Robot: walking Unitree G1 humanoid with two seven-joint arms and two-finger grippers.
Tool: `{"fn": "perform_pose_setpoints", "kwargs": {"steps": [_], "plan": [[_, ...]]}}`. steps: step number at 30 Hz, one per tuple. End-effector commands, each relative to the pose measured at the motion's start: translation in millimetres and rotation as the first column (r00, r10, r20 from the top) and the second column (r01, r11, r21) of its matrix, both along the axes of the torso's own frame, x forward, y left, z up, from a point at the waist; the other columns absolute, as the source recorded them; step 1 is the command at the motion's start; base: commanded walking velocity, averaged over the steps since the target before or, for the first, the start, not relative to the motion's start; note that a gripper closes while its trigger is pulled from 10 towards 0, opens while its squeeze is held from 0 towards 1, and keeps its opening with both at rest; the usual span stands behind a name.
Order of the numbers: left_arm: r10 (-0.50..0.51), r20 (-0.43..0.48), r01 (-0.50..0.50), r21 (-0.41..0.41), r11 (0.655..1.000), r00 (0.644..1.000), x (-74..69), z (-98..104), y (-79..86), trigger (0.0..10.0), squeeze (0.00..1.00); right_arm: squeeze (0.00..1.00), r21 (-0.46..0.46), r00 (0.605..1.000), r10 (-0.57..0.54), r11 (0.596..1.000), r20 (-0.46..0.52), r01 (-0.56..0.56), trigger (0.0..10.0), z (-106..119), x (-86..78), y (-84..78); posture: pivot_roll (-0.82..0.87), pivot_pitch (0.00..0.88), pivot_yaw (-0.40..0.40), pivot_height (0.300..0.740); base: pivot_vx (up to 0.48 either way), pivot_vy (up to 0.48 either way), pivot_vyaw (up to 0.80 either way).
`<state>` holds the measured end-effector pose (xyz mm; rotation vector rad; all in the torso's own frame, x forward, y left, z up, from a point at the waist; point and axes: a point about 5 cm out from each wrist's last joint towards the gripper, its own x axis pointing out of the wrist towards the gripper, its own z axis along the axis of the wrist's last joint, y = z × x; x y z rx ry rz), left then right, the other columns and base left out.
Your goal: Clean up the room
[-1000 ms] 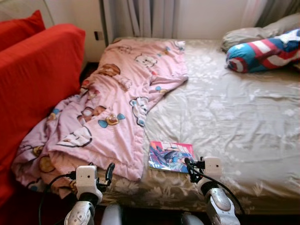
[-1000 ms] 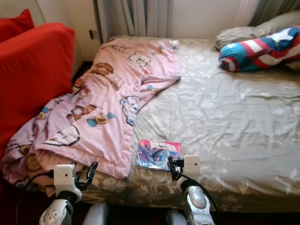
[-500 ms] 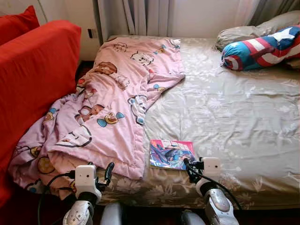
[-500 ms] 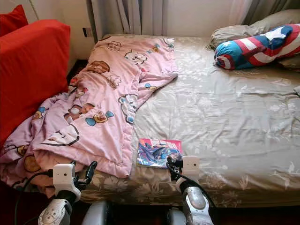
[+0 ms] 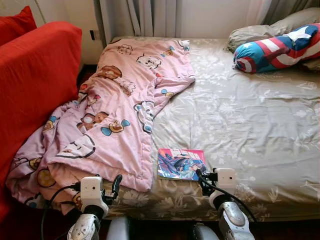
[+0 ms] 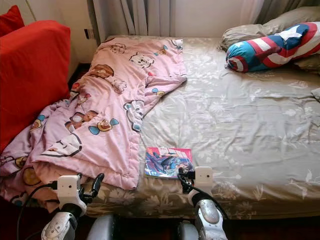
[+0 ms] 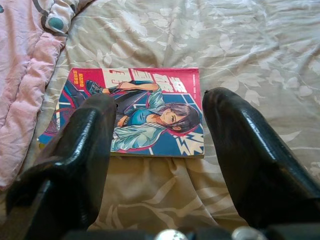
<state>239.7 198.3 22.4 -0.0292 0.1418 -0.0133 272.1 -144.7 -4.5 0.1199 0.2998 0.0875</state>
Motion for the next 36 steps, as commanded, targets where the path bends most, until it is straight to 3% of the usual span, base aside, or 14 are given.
{"fn": "perform_pose_setpoints", "kwargs": {"steps": [1,4,36], "plan": [[0.001,-0.021,-0.002,-0.001,1.0,1.0,-2.3,-5.3,2.2,10.0,0.0,0.0,-0.004,1.0,0.005,1.0,-0.029,-0.005,10.0,-3.5,-1.1,1.7,0.0,0.112,-0.009,0.627,0.0,0.0,0.0],[0.0,-0.022,0.0,-0.002,1.0,1.0,-2.2,-6.1,2.7,10.0,0.0,0.0,0.006,1.0,0.007,1.0,-0.009,-0.007,10.0,-1.8,-0.9,2.9,0.0,0.11,-0.009,0.608,0.0,0.0,0.0],[0.007,-0.011,-0.007,0.0,1.0,1.0,-0.8,-8.0,5.9,10.0,0.0,0.0,0.006,0.999,0.037,0.999,0.01,-0.037,10.0,-0.4,-0.5,8.6,0.01,0.126,-0.01,0.608,0.0,0.0,0.0]]}}
